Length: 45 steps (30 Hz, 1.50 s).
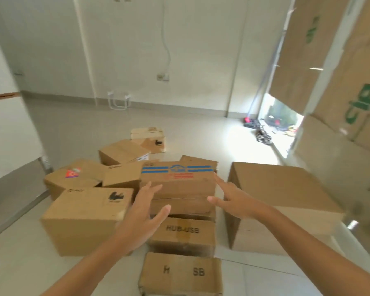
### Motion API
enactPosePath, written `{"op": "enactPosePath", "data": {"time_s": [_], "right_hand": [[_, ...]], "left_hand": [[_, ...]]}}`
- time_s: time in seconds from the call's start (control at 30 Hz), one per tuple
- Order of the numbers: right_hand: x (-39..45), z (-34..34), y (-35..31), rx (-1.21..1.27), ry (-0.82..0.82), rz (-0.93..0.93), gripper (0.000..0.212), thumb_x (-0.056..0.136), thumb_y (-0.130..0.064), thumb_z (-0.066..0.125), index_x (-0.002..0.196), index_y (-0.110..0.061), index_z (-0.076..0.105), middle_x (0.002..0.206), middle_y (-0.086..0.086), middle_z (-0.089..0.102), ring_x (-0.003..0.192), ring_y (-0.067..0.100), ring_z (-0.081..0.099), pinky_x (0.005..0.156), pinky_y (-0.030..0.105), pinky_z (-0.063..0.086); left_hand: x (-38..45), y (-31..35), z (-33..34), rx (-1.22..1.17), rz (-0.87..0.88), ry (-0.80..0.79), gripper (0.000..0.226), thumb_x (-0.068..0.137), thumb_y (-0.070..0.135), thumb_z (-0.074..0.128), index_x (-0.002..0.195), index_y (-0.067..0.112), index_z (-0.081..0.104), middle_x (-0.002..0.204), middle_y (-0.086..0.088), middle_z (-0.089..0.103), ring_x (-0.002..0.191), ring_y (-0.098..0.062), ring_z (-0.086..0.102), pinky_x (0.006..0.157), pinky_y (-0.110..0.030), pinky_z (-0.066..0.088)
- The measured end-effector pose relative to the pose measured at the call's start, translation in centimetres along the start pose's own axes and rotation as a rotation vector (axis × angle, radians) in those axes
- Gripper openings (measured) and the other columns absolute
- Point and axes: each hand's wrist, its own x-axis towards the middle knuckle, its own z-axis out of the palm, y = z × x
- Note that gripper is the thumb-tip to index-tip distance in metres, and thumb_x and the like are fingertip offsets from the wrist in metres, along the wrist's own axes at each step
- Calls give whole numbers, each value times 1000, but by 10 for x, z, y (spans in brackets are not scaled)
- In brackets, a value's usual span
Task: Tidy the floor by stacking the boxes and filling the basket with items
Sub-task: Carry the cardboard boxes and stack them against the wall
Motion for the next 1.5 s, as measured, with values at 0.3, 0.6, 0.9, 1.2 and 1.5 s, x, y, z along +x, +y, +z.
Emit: {"op": "enactPosePath", "data": {"time_s": [0.3,0.6,0.9,1.2,1.5], "right_hand": [[-26,-66,177,-61,246,562,74,95,-44,46,151,-21,4,153,23,18,143,32,19,111,41,25],[54,-88,323,-27,371,908,72,94,-55,36,151,-25,4,159,12,4,145,34,6,116,52,10],[93,-89,382,-99,313,921,84,83,-73,36,150,-35,2,158,8,-8,145,33,-10,113,55,-8],[77,-103,423,-8,323,1099,105,71,-80,45,150,-30,-3,155,20,5,142,39,9,111,64,3],[44,-83,412,21,431,1101,100,75,-78,41,150,-27,-2,153,22,5,141,40,7,109,63,0]], "left_hand": [[110,67,145,-75,80,-349,64,94,46,43,148,25,15,157,7,1,144,-7,0,115,-30,9],[232,39,255,-15,-65,-544,76,90,57,36,149,25,0,158,0,-10,145,-13,-6,115,-34,9],[309,41,344,5,-106,-567,95,84,59,48,148,23,-13,156,-3,-15,144,-27,8,113,-43,21],[309,22,364,83,-22,-582,88,83,59,48,145,37,-10,146,-1,-40,142,-30,18,110,-37,28],[301,24,366,167,63,-581,84,83,57,47,134,47,-20,147,0,-38,139,-32,25,107,-42,34]]}}
